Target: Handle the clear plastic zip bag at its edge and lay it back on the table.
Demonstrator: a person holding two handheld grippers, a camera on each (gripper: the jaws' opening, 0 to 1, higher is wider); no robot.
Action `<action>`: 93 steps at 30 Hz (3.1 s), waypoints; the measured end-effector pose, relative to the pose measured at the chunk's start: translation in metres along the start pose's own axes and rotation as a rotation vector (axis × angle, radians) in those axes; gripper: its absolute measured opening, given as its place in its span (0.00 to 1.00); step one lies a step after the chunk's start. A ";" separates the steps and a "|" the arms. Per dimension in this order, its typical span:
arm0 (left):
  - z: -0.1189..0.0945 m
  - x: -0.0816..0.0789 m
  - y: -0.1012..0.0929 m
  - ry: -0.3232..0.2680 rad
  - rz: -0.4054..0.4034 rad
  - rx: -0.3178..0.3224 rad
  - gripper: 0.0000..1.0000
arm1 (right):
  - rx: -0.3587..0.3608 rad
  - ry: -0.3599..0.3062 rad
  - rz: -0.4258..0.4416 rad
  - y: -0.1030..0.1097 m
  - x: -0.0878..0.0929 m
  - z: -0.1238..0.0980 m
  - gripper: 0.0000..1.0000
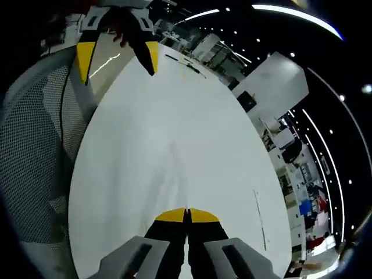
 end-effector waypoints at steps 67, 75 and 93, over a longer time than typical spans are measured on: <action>0.055 0.023 0.022 0.035 -0.065 0.002 0.56 | -0.049 0.040 0.395 0.020 0.046 0.058 0.08; 0.082 0.022 0.043 -0.007 -0.100 -0.046 0.57 | 0.088 -0.042 0.732 0.023 0.071 0.028 0.42; 0.108 0.032 0.071 -0.082 -0.207 -0.072 0.75 | 0.244 -0.021 0.956 0.053 0.115 -0.011 0.88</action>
Point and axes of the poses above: the point that each gripper's makers call its tool centre point, and the gripper's own axes: z roughly forward along the fingers, y roughly to its left, x roughly out of its underside, the point moved 3 cm from there along -z, roughly backward along the fingers, and after that the axes turned 13 degrees about -z, right-handed, at the moved point
